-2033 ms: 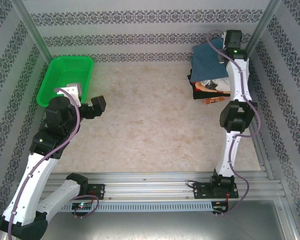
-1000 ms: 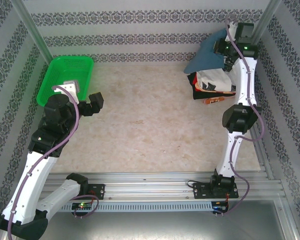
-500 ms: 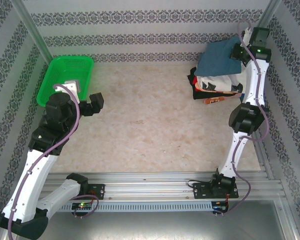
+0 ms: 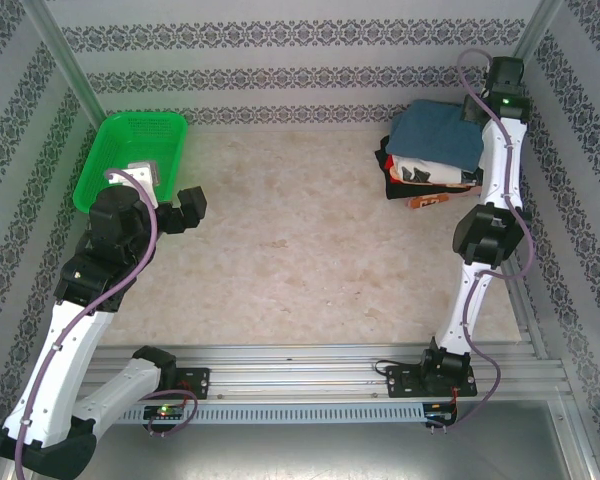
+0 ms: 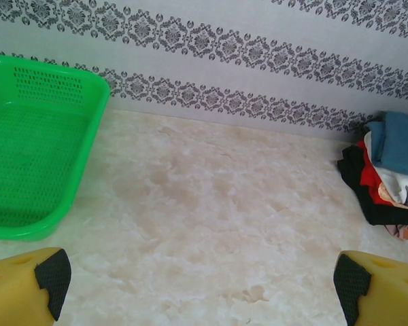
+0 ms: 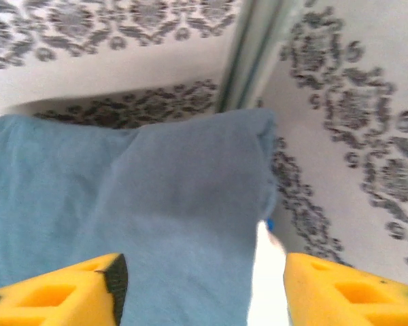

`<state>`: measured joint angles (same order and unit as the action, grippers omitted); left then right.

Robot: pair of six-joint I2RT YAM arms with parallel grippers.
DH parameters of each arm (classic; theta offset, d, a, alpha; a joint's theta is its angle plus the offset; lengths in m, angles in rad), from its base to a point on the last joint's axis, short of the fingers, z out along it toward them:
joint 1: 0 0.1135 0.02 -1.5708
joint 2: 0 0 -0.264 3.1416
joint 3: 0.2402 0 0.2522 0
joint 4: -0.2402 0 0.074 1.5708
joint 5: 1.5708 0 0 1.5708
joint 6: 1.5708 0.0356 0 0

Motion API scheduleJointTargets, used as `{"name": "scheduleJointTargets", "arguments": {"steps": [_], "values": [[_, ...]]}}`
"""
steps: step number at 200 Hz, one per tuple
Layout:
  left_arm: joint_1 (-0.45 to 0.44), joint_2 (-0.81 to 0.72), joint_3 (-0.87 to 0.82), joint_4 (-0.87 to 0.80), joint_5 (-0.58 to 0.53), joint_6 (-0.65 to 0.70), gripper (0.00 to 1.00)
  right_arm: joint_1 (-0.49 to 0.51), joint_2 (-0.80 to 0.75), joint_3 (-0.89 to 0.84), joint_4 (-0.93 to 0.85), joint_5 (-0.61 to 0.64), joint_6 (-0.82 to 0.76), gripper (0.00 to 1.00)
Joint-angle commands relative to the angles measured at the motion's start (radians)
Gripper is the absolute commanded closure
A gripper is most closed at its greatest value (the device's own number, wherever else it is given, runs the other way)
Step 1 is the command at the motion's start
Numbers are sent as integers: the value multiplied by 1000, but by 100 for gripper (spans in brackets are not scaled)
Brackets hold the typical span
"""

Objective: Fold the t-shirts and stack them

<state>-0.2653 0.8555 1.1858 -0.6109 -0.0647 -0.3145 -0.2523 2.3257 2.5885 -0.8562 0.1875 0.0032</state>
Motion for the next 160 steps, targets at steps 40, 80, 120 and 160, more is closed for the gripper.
{"name": "scheduleJointTargets", "arguments": {"steps": [40, 80, 120, 160], "values": [[10, -23, 31, -33, 7, 12, 0, -8, -92, -92, -40, 116, 147, 28], [10, -48, -45, 36, 29, 2, 0, 5, -531, -839, 425, -126, 206, 16], [9, -66, -188, 100, 15, -6, 0, 134, -917, -1413, 619, -124, 78, 4], [14, -188, -537, 328, -123, -59, 0, 164, -1265, -1919, 740, -76, 117, 2]]}}
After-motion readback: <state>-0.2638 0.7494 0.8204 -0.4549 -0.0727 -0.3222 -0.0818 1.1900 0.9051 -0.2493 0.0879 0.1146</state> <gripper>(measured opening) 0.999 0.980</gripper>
